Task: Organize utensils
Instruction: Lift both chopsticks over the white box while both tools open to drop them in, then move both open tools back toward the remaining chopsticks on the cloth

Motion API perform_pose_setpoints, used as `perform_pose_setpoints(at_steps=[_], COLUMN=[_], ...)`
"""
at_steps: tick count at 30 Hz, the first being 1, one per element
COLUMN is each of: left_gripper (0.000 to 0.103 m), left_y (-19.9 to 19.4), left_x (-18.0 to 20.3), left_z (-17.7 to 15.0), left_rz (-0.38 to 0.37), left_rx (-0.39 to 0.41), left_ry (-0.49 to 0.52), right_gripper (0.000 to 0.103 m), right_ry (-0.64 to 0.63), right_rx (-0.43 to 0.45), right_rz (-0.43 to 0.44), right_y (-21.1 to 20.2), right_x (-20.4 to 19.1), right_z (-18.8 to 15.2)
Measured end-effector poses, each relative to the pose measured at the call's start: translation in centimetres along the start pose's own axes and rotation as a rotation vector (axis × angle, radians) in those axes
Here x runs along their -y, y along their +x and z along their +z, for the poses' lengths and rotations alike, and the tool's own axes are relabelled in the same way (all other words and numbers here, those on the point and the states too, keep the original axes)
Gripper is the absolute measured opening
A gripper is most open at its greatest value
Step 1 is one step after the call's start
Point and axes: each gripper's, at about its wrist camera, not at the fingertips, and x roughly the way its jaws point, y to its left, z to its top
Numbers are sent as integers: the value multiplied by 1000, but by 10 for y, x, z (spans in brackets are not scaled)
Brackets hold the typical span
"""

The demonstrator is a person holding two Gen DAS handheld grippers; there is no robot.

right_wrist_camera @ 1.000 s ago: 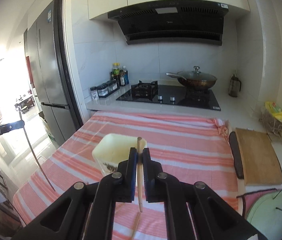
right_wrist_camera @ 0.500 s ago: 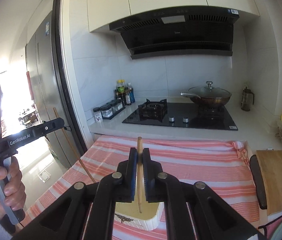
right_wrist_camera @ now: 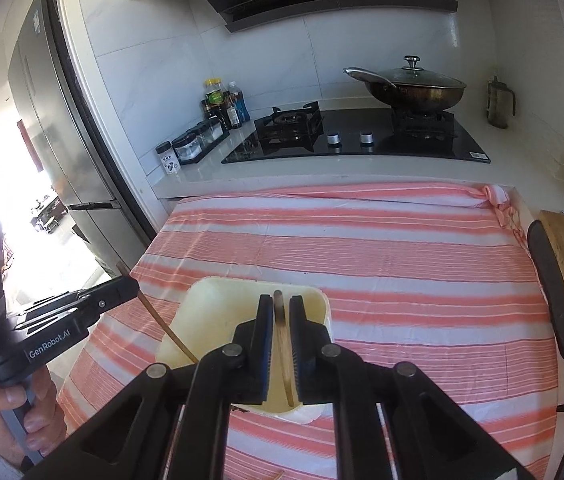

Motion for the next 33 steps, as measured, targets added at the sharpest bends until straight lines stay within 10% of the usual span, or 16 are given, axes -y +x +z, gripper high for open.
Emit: perform_pose_setpoints(at_steps=[2, 9, 15, 20, 33], left_gripper=[47, 86, 84, 84, 88], left_y=[-19, -88, -81, -74, -19], left_x=[-2, -26, -67, -62, -7], left_z=[-4, -95, -247, -295, -277], left_rz=[-16, 18, 123, 99, 254], left_rx=[10, -43, -202, -255, -218], left_ry=[-7, 77, -52, -135, -110], right_gripper=[40, 53, 54, 54, 54], right_ry=[-7, -114, -59, 63, 81], right_rx=[27, 121, 69, -45, 20], right_rz=[1, -33, -192, -291, -283], right_y=[-14, -108, -135, -131, -141], right_x=[-2, 0, 46, 74, 56], right_z=[0, -52, -208, -314, -334])
